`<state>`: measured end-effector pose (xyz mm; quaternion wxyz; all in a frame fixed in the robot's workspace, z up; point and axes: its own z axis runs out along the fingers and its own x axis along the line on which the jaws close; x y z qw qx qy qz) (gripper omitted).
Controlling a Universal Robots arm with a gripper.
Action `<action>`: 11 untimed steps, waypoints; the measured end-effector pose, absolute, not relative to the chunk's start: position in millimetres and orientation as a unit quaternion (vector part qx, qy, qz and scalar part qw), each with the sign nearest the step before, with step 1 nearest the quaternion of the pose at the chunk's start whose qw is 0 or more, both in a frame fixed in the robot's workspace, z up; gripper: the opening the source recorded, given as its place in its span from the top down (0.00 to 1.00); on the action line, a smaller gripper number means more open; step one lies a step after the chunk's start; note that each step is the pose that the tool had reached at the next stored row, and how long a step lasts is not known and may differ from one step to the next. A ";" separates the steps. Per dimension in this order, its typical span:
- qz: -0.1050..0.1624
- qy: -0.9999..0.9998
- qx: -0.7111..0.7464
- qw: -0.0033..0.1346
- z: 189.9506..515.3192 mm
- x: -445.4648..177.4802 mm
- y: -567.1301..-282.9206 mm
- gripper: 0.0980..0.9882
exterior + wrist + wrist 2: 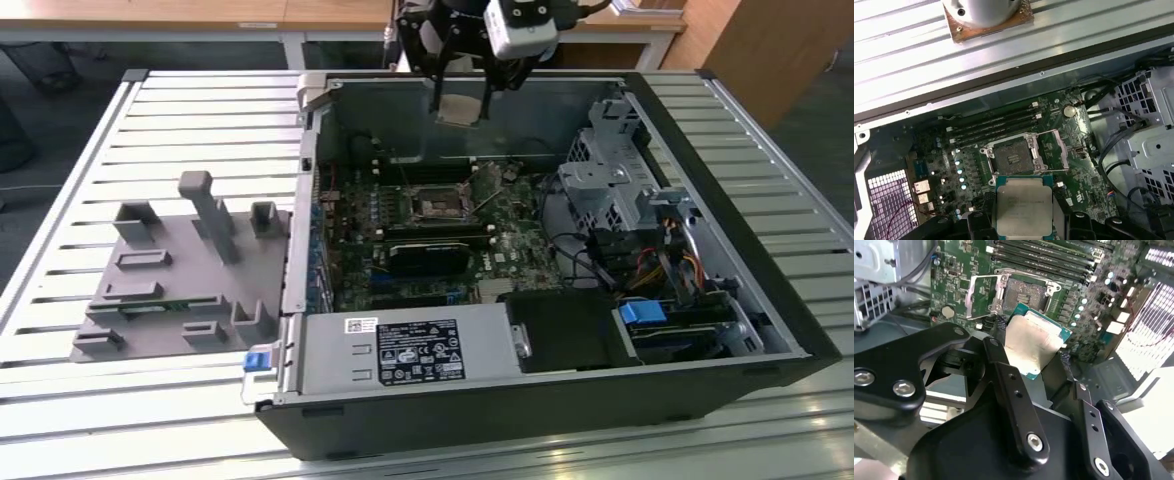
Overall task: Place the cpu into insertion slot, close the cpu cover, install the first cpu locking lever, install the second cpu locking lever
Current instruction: 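Place the cpu into insertion slot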
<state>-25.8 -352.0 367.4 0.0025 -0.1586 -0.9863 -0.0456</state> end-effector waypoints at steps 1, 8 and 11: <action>-0.046 -0.985 -0.167 0.002 367.2 -25.8 -352.0 0.51; -0.046 -0.974 -0.223 -0.001 366.5 -25.8 -352.0 0.51; -0.046 -0.969 -0.243 -0.001 366.3 -25.8 -352.0 0.51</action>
